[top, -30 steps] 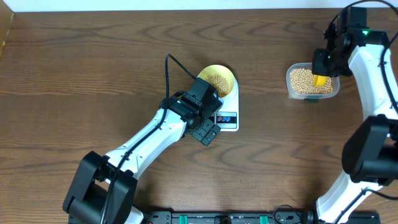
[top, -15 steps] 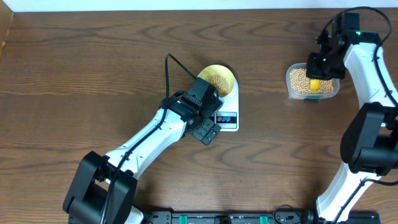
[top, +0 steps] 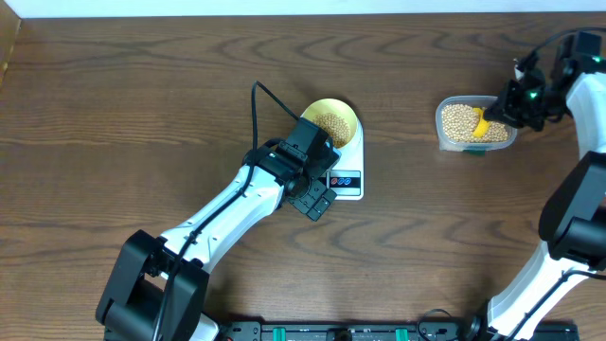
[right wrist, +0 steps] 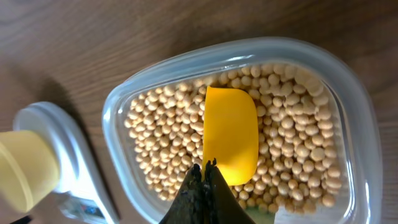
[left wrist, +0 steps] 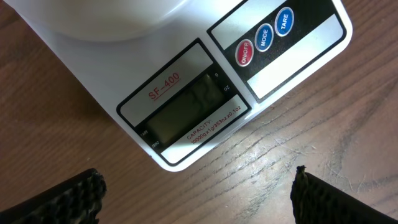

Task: Scoop item into bowl and weigh 50g on scale
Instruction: 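Dip the yellow scoop into the soybeans with the right gripper, then lift the filled scoop out and carry it toward the scale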

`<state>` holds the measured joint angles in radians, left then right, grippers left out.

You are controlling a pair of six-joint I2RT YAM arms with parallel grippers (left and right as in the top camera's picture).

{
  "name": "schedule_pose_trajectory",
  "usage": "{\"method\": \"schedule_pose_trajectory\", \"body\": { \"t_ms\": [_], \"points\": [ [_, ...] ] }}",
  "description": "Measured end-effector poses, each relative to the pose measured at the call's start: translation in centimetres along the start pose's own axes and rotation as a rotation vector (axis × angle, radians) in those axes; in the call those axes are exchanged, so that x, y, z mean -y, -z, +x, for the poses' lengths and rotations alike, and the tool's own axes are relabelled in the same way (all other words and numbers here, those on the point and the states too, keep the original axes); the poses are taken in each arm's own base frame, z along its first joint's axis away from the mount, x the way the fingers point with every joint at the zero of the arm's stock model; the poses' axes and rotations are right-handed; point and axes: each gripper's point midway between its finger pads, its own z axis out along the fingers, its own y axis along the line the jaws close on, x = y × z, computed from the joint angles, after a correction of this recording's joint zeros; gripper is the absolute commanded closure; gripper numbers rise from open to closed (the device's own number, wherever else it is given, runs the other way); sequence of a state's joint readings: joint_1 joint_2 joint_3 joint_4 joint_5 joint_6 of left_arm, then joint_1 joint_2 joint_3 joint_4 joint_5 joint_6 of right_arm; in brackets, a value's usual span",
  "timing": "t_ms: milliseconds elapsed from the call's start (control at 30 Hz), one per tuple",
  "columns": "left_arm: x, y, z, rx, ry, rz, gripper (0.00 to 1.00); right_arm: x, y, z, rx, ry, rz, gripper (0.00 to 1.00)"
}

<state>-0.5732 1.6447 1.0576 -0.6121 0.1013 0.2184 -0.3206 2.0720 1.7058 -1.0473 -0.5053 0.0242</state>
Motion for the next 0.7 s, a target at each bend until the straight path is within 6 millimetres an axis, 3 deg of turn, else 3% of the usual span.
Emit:
{"method": "schedule_pose_trajectory", "body": {
  "t_ms": [700],
  "points": [
    [0.0, 0.0, 0.0, 0.0, 0.0, 0.0, 0.02, 3.5, 6.0, -0.1, 0.074, -0.242, -0.319, 0.99]
  ]
}}
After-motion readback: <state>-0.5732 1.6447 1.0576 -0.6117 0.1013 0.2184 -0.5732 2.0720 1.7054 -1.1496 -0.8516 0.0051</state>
